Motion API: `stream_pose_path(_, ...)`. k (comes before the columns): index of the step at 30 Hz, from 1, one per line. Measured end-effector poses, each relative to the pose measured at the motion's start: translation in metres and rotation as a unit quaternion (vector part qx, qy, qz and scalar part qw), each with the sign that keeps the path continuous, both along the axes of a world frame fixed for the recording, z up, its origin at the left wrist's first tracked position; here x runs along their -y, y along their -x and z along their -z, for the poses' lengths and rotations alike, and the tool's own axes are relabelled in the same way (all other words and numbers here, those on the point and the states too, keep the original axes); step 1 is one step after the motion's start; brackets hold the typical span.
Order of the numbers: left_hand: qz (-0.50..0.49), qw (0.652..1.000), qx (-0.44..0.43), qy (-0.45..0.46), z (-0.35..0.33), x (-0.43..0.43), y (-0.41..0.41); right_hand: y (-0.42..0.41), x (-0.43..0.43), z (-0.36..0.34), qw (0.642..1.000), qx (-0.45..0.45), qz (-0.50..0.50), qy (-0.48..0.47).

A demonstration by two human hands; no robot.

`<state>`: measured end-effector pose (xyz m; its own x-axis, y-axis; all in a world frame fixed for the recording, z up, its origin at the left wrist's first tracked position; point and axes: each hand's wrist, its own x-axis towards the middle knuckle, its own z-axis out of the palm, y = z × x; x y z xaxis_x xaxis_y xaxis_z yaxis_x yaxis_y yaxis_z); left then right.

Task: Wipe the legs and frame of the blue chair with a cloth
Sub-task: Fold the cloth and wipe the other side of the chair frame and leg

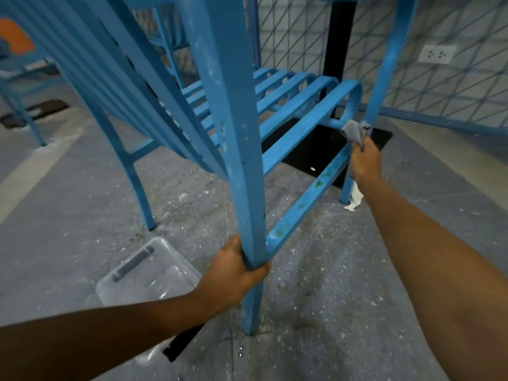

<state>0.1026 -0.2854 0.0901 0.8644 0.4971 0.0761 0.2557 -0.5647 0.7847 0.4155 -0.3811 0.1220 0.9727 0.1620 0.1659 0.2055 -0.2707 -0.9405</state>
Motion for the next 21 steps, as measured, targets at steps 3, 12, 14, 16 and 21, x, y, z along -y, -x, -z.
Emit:
stream_pose_path(3, 0.004, 1.0, -0.009, -0.009, -0.005, -0.001, -0.001, -0.007, -0.003, -0.001, 0.999, 0.026, -0.001, 0.039)
stream_pose_path(12, -0.018, 1.0, -0.022, 0.008, -0.001, 0.003, 0.0, -0.026, -0.005, -0.012, 0.977, 0.073, -0.035, 0.197)
stream_pose_path(14, -0.024, 0.999, -0.023, 0.007, -0.001, 0.003, -0.001, -0.031, -0.007, -0.013, 0.966, 0.056, -0.072, 0.242)
stream_pose_path(16, -0.025, 0.999, -0.025, 0.002, -0.001, 0.004, -0.001, -0.033, -0.008, -0.014, 0.961, 0.05, -0.086, 0.26)
stream_pose_path(21, -0.027, 0.999, -0.035, 0.001, -0.002, 0.006, -0.001, -0.03, -0.005, -0.017, 0.965, 0.001, -0.086, 0.25)
